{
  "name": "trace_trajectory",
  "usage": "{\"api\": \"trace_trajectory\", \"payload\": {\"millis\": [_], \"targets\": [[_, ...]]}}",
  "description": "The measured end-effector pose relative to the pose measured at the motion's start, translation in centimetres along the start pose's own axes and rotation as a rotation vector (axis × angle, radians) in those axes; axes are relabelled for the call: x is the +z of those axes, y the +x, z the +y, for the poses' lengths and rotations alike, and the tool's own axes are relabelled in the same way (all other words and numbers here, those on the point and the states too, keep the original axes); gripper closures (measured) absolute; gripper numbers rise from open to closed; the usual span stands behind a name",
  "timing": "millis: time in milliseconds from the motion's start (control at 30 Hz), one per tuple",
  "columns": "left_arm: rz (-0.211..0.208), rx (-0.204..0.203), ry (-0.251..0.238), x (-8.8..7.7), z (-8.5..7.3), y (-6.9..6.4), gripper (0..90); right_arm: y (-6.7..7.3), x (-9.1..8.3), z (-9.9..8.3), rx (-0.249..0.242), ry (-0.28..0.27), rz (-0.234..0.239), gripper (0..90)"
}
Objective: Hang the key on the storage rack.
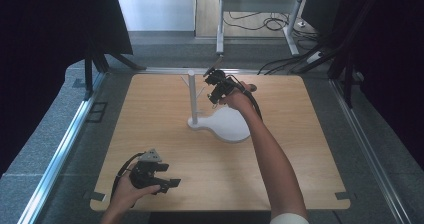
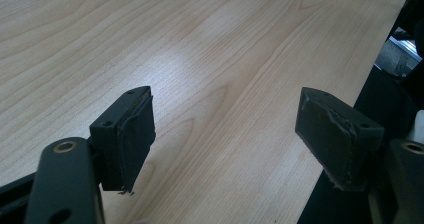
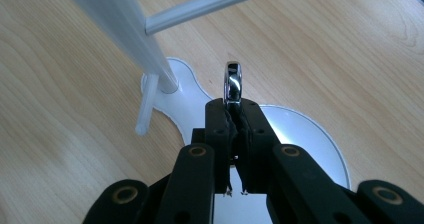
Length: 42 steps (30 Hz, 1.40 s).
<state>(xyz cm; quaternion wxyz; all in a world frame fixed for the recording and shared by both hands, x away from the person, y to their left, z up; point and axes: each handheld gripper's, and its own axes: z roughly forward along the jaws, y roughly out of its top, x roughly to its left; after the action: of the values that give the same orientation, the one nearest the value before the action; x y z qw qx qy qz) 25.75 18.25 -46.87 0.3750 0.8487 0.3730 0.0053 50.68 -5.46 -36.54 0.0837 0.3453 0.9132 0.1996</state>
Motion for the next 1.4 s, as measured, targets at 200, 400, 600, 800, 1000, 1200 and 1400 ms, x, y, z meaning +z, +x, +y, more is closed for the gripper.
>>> {"api": "trace_trajectory", "payload": {"millis": [200,400,600,800,1000,1200,1400], "targets": [[-0.004,-0.005,0.000,0.1,0.0,-0.1,24.2,0.2,0.1,0.6,-0.012,0.008,-0.013,84.6],[-0.003,-0.005,-0.001,0.1,0.0,-0.1,24.2,0.0,0.3,1.1,-0.011,0.013,-0.020,84.6],[-0.008,-0.004,0.001,0.1,0.0,-0.1,24.3,-0.3,0.7,1.4,-0.002,0.009,-0.019,84.6],[-0.011,-0.008,0.005,0.3,0.0,0.0,24.3,-0.7,0.6,1.7,0.004,0.005,-0.022,84.6],[-0.012,-0.010,0.002,0.2,-0.1,0.1,24.4,-0.8,0.4,2.1,0.007,-0.002,-0.036,84.6],[-0.011,-0.009,0.001,0.2,-0.1,0.1,24.4,-1.0,0.3,2.4,0.009,-0.006,-0.045,84.6],[-0.024,-0.009,-0.007,-0.1,0.0,0.0,24.5,-0.8,-0.2,2.8,0.004,-0.017,-0.051,84.5]]}}
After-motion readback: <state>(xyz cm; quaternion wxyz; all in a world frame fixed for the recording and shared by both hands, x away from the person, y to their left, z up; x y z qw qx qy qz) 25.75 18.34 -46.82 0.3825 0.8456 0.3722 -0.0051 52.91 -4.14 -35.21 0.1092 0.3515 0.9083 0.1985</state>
